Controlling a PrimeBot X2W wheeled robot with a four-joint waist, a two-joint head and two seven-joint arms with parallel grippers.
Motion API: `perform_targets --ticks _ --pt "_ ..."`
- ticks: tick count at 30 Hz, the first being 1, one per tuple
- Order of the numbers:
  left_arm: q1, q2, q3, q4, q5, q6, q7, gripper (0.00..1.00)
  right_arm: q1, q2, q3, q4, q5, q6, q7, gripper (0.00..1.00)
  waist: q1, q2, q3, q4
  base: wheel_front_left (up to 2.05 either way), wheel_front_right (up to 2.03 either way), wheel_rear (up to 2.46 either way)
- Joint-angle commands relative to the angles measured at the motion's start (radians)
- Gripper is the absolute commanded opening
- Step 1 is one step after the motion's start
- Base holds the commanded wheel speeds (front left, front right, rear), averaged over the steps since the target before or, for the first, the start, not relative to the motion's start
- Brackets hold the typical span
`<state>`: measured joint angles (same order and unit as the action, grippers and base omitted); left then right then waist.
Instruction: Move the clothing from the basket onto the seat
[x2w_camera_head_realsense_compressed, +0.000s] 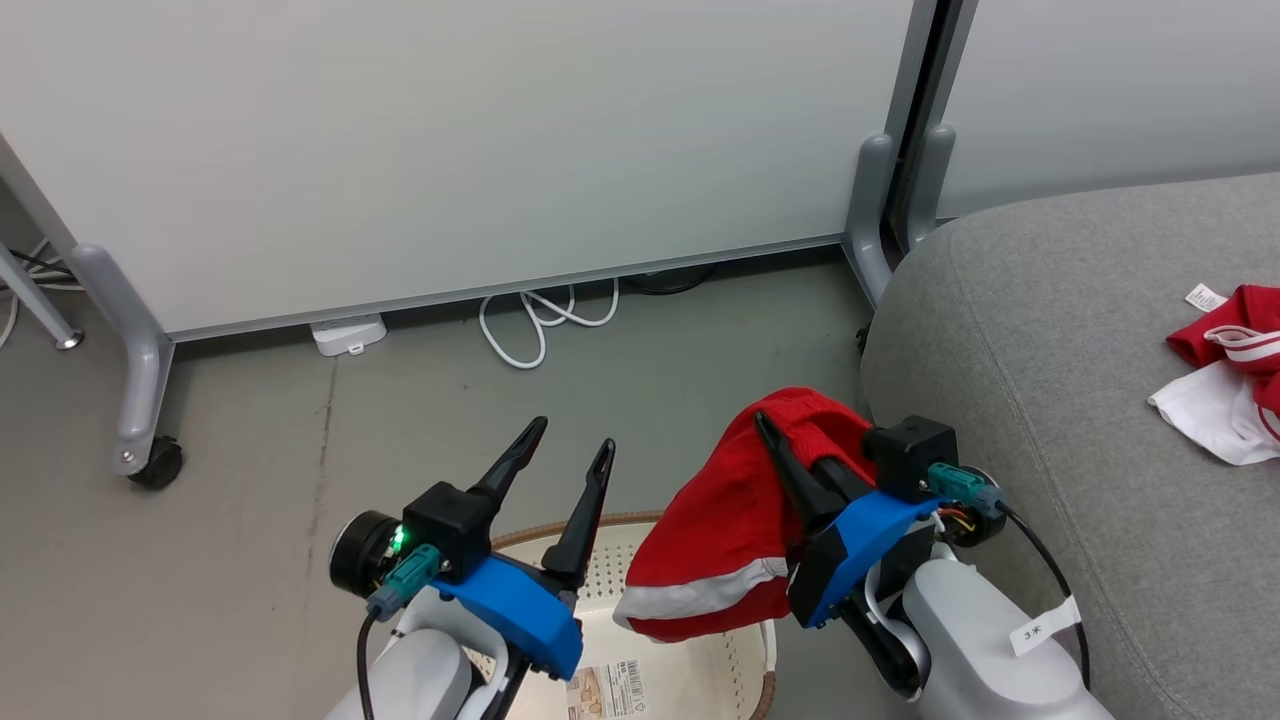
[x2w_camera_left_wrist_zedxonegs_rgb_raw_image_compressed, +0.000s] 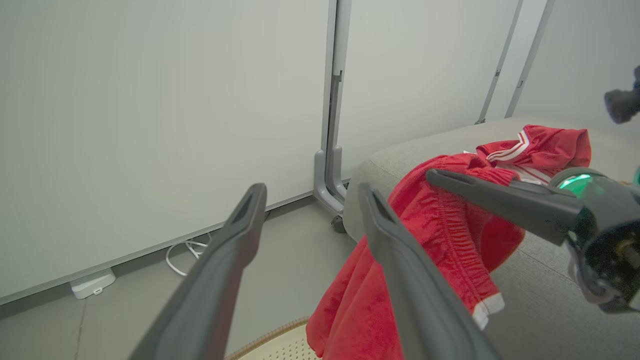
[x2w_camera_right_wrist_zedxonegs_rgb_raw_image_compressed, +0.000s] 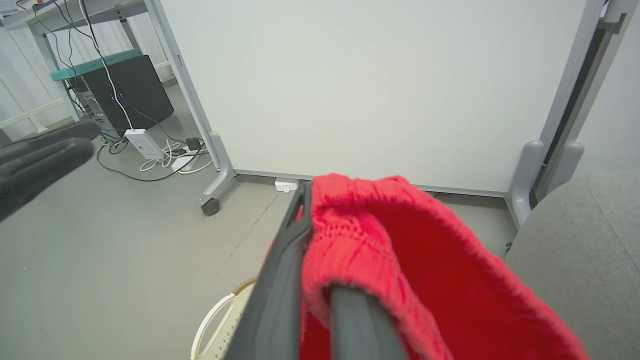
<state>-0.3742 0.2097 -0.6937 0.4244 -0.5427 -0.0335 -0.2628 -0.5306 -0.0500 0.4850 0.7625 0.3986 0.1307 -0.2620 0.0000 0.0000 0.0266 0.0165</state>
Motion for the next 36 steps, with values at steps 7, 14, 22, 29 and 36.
perform_targets --ticks 7,14,22,29,36 --pt "0.104 -0.022 0.132 -0.029 0.100 -0.035 -0.003 1.00 0.034 -0.001 -0.020 -0.024 -0.024 0.000 -0.004 0.00 0.0000 0.0000 -0.004 0.000 0.00 0.00 0.00" --pt "0.148 -0.052 0.206 -0.037 0.165 -0.063 -0.003 1.00 0.047 -0.001 -0.034 -0.031 -0.033 0.000 -0.004 0.00 0.0000 0.0000 -0.007 -0.004 0.00 0.00 0.00" --pt "0.162 -0.075 0.250 -0.034 0.210 -0.083 -0.003 1.00 0.051 -0.001 -0.044 -0.039 -0.035 0.000 -0.004 0.00 0.0000 0.0000 -0.005 -0.027 0.00 0.00 0.00" --pt "0.162 -0.089 0.277 -0.028 0.238 -0.092 -0.003 1.00 0.046 -0.001 -0.034 -0.047 -0.024 0.000 -0.004 0.00 0.0000 0.0000 0.009 -0.092 0.00 0.00 0.00" --pt "0.136 -0.101 0.282 -0.020 0.252 -0.097 -0.003 1.00 0.040 -0.001 -0.035 -0.052 -0.025 0.000 -0.004 0.00 0.0000 0.0000 0.032 -0.177 0.00 0.00 0.00"
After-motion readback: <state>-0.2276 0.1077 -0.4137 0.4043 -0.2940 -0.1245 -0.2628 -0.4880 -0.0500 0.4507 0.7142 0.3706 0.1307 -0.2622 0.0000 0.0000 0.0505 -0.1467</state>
